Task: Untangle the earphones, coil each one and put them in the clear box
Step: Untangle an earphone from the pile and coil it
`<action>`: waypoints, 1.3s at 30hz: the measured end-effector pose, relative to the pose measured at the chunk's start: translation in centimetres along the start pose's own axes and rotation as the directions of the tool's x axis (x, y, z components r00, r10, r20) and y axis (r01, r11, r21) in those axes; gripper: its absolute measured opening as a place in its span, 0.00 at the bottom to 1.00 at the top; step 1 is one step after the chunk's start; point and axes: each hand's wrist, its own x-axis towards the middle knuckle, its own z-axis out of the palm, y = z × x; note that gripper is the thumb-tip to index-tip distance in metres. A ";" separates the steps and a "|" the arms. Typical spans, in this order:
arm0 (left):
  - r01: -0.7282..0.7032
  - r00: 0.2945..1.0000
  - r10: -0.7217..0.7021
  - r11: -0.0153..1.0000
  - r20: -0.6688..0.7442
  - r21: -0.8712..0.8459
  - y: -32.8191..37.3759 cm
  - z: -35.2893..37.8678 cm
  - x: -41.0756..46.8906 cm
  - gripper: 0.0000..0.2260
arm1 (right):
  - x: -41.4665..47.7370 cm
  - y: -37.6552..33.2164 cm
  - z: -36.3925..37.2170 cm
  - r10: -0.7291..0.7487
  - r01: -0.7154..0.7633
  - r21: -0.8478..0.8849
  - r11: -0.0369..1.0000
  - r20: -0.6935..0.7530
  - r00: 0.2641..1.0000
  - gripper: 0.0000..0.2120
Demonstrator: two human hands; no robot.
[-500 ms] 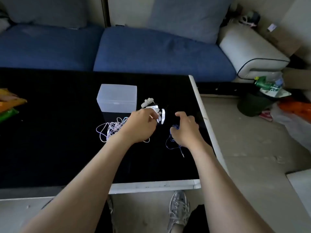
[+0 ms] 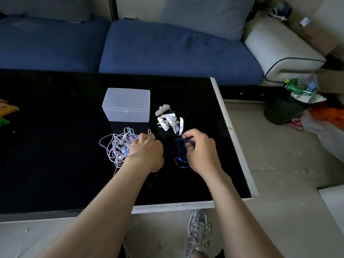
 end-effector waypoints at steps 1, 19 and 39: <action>0.002 1.000 -0.002 1.000 -0.019 -0.031 -0.1 0.0 0.2 0.12 | -0.1 -0.2 0.0 -0.028 0.029 0.040 0.999 -0.027 0.999 0.15; -0.334 0.936 -0.090 0.078 -0.340 -0.939 1.1 -3.8 -3.9 0.08 | 1.1 -7.0 -3.4 0.238 -0.196 0.731 0.653 0.047 0.970 0.09; -0.252 0.933 -0.357 -0.542 -0.053 -0.802 0.5 -5.9 -1.2 0.12 | 1.1 -4.6 -5.6 0.322 -0.318 0.384 0.867 0.056 0.945 0.18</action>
